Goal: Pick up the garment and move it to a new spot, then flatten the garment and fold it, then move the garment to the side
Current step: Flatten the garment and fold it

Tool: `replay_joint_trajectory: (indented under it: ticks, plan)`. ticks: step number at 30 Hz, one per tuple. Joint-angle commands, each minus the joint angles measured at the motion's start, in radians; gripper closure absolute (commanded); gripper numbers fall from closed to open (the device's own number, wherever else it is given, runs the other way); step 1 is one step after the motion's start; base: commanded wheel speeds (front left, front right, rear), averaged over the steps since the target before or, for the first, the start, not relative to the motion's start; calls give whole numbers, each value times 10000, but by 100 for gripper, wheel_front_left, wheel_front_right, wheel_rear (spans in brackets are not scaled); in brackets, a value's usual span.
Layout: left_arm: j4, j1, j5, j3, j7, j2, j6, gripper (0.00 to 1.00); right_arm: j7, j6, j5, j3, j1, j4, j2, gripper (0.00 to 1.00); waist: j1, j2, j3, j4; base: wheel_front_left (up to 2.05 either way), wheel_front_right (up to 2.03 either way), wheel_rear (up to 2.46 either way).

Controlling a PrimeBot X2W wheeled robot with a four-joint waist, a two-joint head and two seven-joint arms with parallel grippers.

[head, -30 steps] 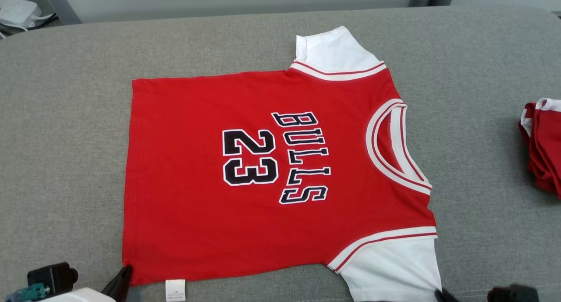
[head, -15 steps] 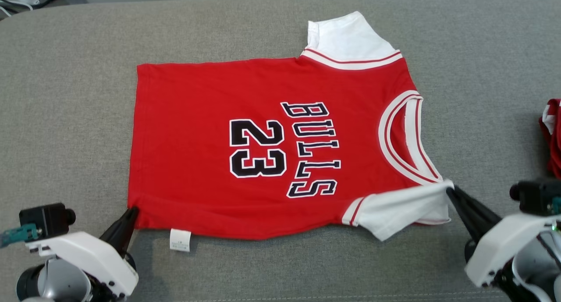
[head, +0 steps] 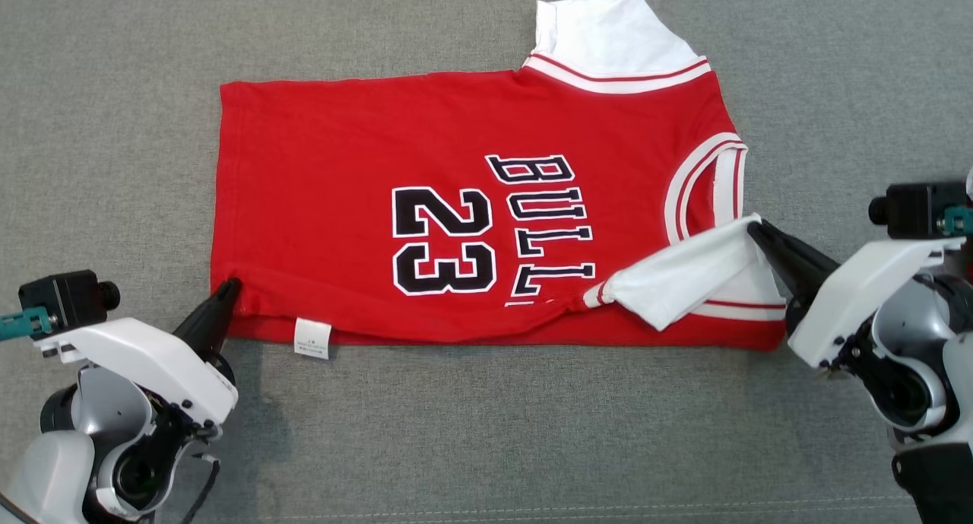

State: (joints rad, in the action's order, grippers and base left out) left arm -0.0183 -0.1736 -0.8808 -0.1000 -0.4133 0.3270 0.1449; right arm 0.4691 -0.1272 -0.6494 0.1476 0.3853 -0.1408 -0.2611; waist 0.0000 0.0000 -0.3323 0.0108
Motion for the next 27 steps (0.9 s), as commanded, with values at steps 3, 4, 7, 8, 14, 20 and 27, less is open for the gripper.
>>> replay_joint_trajectory:
  ticks: [3, 4, 7, 8, 14, 20, 27]
  plan:
    - [49, -696, -231, 526, 121, 172, -164, 100, -56, -35, -487, 333, 688, -225, -204, 100, 0, 0, -119, 42, 0, 0, 0]
    - [149, -762, -239, 528, 144, 163, -183, 100, -57, -35, -672, 370, 853, -397, -192, 100, 0, 0, -140, 52, 0, 0, 0]
    - [391, -948, -434, 604, 236, 15, -259, 100, -40, -35, -1068, 495, 1298, -871, -239, 100, 0, 0, -200, 96, 0, 0, 0]
    - [469, -1003, -463, 600, 245, -6, -290, 100, -45, -35, -1132, 544, 1426, -1001, -275, 100, 0, 0, -217, 111, 0, 0, 0]
    - [897, -1208, -617, 673, 442, -162, -397, 100, -259, -35, -1765, 623, 1954, -1658, -238, 100, 0, 0, -263, 180, 0, 0, 0]
    - [1215, -1362, -717, 723, 644, -291, -499, 100, -665, -35, -2184, 706, 2268, -2025, -229, 0, 0, 0, -338, 225, 0, 0, 0]
    - [1462, -1549, -645, 833, 1274, -426, -730, 0, -1757, -35, -2725, 661, 2470, -2186, -246, 0, 0, 0, -408, 228, 0, 0, 0]
